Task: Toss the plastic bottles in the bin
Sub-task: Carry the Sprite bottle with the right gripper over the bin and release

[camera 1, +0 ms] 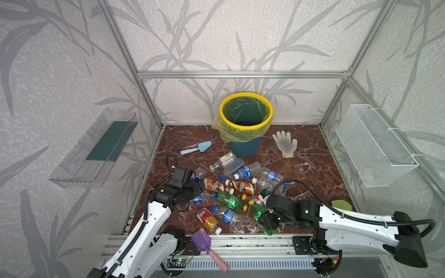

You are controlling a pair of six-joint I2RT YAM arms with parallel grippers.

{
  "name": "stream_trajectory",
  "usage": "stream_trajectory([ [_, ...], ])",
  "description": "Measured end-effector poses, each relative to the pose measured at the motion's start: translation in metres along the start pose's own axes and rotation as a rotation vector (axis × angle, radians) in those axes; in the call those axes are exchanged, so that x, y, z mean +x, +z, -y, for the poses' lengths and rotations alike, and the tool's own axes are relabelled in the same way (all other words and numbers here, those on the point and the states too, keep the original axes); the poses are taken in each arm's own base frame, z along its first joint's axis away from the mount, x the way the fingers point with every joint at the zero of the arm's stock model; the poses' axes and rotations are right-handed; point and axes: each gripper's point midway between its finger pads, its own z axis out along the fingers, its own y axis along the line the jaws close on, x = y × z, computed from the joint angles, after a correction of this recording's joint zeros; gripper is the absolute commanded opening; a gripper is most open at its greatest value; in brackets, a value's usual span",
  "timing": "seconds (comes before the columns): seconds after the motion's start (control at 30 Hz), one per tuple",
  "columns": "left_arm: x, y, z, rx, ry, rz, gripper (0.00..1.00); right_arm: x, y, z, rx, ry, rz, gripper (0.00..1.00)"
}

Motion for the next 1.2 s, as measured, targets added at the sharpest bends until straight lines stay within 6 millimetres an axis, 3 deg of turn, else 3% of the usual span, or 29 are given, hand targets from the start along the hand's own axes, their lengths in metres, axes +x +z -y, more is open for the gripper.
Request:
stream_trajectory([
  [0.13,-0.002,0.000,0.002,0.010,0.000,0.008,0.83,-0.012,-0.019,0.004,-0.049,0.059,0.136,0.41],
  [0.33,-0.003,0.000,0.005,0.020,0.001,0.014,0.83,-0.049,-0.053,0.018,-0.077,0.171,0.332,0.41],
  [0.43,-0.004,0.000,0.005,0.022,0.001,0.014,0.83,-0.075,-0.072,0.029,-0.059,0.224,0.421,0.41],
  [0.53,-0.004,0.000,0.005,0.022,0.001,0.015,0.83,-0.116,-0.101,0.033,-0.048,0.255,0.523,0.41],
  [0.6,-0.004,-0.001,0.006,0.023,0.002,0.016,0.83,-0.161,-0.132,0.030,-0.043,0.256,0.598,0.41],
  [0.67,-0.007,-0.004,0.009,0.032,0.003,0.024,0.83,-0.225,-0.179,0.013,-0.056,0.221,0.704,0.48],
  [0.77,-0.015,-0.014,0.020,0.061,0.005,0.048,0.83,-0.343,-0.252,-0.015,-0.069,0.156,0.885,0.84],
  [0.8,-0.018,-0.018,0.024,0.072,0.008,0.057,0.83,-0.378,-0.266,-0.020,-0.070,0.148,0.920,1.00],
  [0.87,-0.023,-0.026,0.030,0.091,0.013,0.074,0.83,-0.433,-0.274,-0.019,-0.049,0.144,0.936,0.99],
  [0.93,-0.028,-0.034,0.035,0.106,0.021,0.093,0.84,-0.462,-0.257,-0.008,0.010,0.170,0.888,0.99],
  [1.0,-0.031,-0.039,0.035,0.110,0.023,0.115,0.85,-0.463,-0.238,0.003,0.077,0.186,0.830,0.99],
  [1.03,-0.032,-0.041,0.034,0.109,0.025,0.125,0.85,-0.453,-0.228,0.003,0.112,0.186,0.785,0.99],
  [1.1,-0.032,-0.046,0.031,0.108,0.028,0.141,0.85,-0.420,-0.220,-0.002,0.180,0.178,0.682,0.99],
  [1.2,-0.031,-0.048,0.027,0.104,0.028,0.153,0.86,-0.362,-0.233,-0.024,0.230,0.102,0.608,0.95],
])
